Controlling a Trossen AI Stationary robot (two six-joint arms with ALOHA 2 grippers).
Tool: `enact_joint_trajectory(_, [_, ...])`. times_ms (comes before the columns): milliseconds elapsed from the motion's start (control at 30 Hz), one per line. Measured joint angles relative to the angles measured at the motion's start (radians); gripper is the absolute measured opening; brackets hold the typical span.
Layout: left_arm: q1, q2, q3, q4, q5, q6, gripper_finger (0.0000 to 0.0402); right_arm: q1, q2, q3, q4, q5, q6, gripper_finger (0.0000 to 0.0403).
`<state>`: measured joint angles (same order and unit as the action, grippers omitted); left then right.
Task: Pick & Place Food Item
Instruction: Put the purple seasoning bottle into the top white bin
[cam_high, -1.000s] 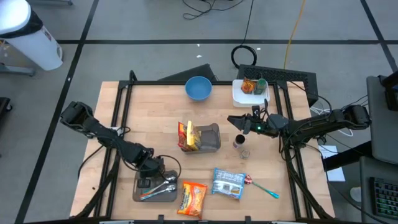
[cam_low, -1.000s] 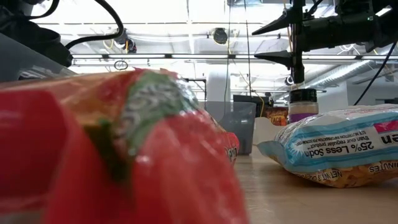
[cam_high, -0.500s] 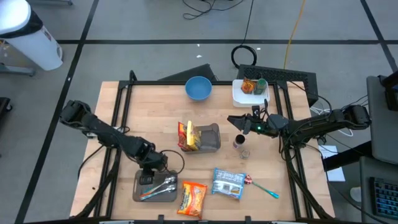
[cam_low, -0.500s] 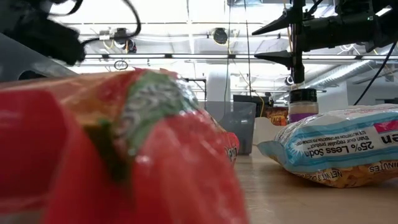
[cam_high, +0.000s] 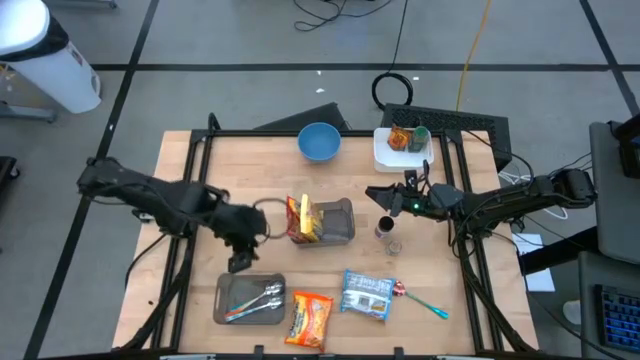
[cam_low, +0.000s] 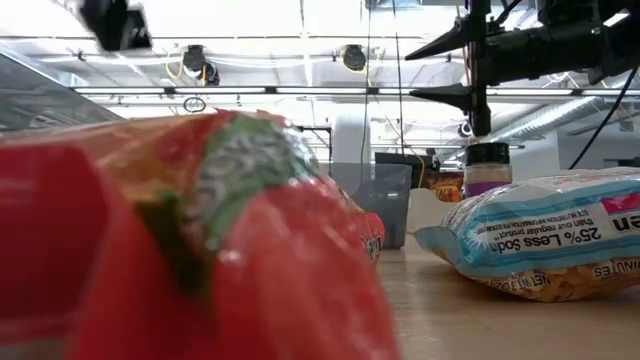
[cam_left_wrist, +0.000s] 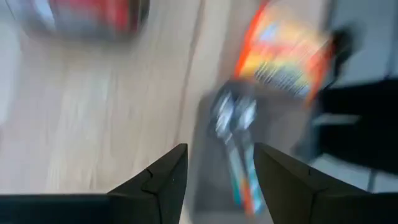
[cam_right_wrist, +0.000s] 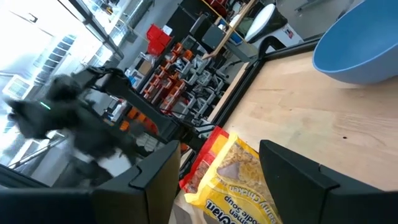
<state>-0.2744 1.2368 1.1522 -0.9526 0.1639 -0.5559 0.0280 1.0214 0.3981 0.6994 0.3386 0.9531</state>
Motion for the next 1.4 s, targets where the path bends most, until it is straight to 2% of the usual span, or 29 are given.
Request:
enact_joint_trajectory(233, [0.035, -0.054, 0.203, 0.065, -0.134, 0.097, 0.0184, 0.000, 0.000, 0.000, 0.012, 0.000, 0.011, 0.0212])
enact_joint_trajectory(433, [0.052, -0.069, 0.312, 0.177, -0.172, 0.227, 0.0184, -0.002, 0.000, 0.000, 0.059, 0.058, 0.011, 0.0212])
enact_joint_trajectory(667, [0.053, -0.067, 0.334, 0.402, -0.174, 0.381, 0.0184, -0.010, 0.000, 0.000, 0.076, 0.082, 0.005, 0.0212])
enact_joint_trajectory(867, [0.054, -0.060, 0.334, 0.548, -0.175, 0.397, 0.0184, -0.030, 0.000, 0.000, 0.079, 0.083, 0.004, 0.0212])
enact_joint_trajectory(1267, [0.053, -0.051, 0.333, 0.557, -0.174, 0.396, 0.0184, -0.042, 0.000, 0.000, 0.141, 0.077, 0.004, 0.0212])
enact_joint_trajectory(1400, [0.053, -0.052, 0.333, 0.558, -0.174, 0.397, 0.0184, -0.042, 0.000, 0.000, 0.178, 0.051, 0.050, 0.0212])
